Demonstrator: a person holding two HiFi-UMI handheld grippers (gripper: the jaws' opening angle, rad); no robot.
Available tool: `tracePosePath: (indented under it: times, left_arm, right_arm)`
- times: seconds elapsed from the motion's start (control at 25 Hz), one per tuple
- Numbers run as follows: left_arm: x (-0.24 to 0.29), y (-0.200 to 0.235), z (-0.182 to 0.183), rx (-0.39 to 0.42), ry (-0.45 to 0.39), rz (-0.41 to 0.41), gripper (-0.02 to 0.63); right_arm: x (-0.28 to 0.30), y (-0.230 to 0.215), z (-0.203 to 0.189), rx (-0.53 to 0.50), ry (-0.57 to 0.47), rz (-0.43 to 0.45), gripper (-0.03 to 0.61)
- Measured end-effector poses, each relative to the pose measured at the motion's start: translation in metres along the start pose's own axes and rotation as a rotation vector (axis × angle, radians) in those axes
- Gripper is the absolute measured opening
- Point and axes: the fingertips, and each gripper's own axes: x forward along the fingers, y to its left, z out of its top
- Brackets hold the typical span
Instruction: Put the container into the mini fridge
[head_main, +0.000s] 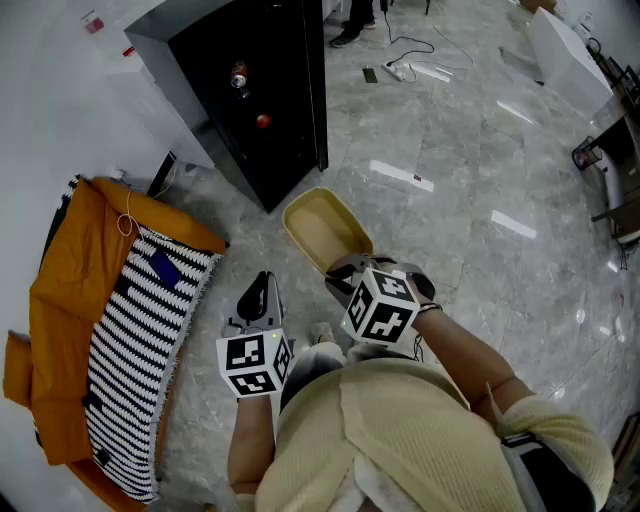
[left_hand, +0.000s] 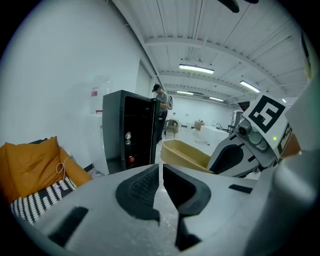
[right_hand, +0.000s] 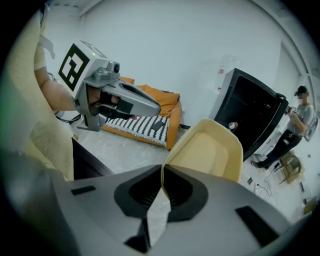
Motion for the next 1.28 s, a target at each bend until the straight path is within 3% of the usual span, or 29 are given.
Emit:
tracePosePath:
  times: [0.88,1.28]
  left_arm:
    - [0.023,0.043,-0.017,-0.017,0.049,-0.099,0.043]
    - [0.056,0.055,-0.013,-0.026,0.069,-0.110,0.043]
  right_arm:
    - [0.043,0.002,0.023,0.088,0.063,0.015,0.035]
    - [0.059,-0.030,0.021,0.108,0.088,0.011,0.035]
